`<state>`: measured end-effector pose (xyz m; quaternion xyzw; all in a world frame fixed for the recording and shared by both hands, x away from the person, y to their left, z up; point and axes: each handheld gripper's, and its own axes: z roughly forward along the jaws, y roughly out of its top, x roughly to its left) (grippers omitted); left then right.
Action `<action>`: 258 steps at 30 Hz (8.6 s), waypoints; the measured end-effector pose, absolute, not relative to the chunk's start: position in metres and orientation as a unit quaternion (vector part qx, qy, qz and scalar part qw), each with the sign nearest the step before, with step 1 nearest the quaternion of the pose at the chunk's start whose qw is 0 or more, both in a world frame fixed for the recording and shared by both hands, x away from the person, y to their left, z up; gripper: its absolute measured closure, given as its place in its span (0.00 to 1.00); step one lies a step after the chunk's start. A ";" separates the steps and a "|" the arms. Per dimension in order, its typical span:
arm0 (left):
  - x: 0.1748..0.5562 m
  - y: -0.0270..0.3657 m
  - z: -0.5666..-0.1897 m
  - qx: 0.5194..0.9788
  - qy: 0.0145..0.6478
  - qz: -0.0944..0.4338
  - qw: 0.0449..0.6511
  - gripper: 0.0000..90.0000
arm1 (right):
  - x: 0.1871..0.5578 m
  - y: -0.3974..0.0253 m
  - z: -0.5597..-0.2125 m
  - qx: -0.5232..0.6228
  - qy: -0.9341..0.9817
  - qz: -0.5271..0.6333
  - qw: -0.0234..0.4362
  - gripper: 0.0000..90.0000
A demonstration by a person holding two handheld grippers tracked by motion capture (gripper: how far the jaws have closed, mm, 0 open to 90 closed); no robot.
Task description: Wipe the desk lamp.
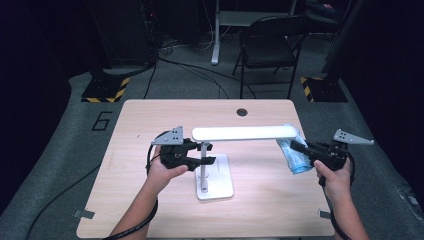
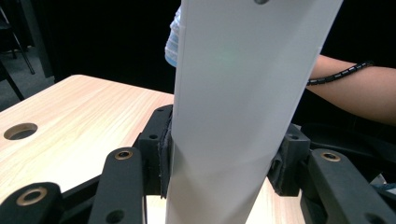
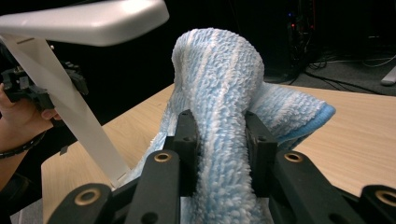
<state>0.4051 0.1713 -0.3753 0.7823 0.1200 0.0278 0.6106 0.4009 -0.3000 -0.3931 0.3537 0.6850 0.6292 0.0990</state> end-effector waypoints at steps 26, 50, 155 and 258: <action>0.404 0.172 -0.377 0.782 0.122 0.029 0.610 0.56 | 0.383 -0.271 -0.469 0.397 0.709 0.573 0.110 0.77; 0.403 0.173 -0.379 0.781 0.131 0.024 0.610 0.54 | 0.372 -0.271 -0.506 0.448 0.723 0.505 0.149 0.74; 0.391 0.172 -0.375 0.766 0.143 0.041 0.626 0.55 | 0.354 -0.204 -0.494 0.363 0.757 0.533 0.108 0.62; 0.390 0.163 -0.379 0.781 0.113 0.011 0.614 0.45 | 0.369 -0.070 -0.505 0.245 0.813 0.526 0.043 0.70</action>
